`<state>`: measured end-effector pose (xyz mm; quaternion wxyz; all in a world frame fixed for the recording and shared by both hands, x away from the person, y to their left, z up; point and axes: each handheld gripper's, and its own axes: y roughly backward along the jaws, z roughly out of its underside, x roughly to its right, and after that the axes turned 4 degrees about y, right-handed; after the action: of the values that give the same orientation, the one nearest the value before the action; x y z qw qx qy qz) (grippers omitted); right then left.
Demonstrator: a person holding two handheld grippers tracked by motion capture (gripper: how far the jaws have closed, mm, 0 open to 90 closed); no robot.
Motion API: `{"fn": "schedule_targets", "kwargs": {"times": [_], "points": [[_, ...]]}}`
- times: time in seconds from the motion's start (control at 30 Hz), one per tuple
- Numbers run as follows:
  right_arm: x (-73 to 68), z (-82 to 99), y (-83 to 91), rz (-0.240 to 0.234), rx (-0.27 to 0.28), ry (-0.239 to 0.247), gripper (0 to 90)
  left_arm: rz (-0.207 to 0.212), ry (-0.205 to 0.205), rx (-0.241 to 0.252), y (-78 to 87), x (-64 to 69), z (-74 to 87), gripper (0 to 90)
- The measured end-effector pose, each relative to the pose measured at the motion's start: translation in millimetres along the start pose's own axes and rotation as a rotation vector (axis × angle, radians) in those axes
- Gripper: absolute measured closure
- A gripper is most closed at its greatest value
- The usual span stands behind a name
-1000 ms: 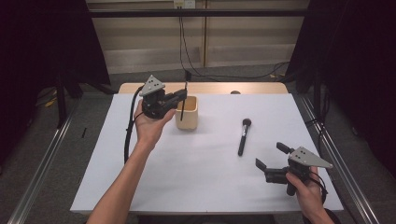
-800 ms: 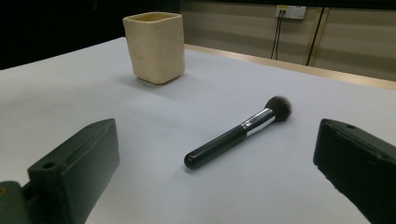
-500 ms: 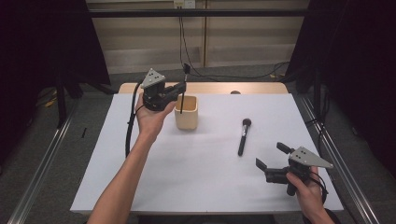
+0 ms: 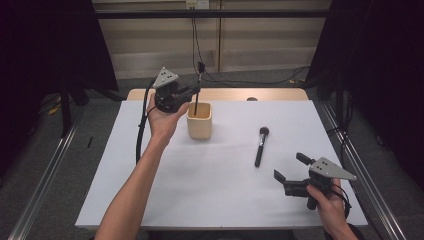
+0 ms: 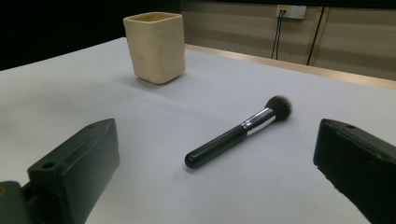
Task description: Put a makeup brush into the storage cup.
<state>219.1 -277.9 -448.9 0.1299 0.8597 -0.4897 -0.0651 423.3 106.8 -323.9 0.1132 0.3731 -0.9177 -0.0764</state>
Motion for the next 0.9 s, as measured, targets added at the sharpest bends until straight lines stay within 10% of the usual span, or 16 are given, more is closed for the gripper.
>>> {"fn": "schedule_targets", "kwargs": {"times": [0.9], "points": [[0.0,0.1,-0.2,-0.005,-0.001,-0.001,0.0,-0.016,0.006,-0.03,-26.7,-13.6,12.6,86.1]]}}
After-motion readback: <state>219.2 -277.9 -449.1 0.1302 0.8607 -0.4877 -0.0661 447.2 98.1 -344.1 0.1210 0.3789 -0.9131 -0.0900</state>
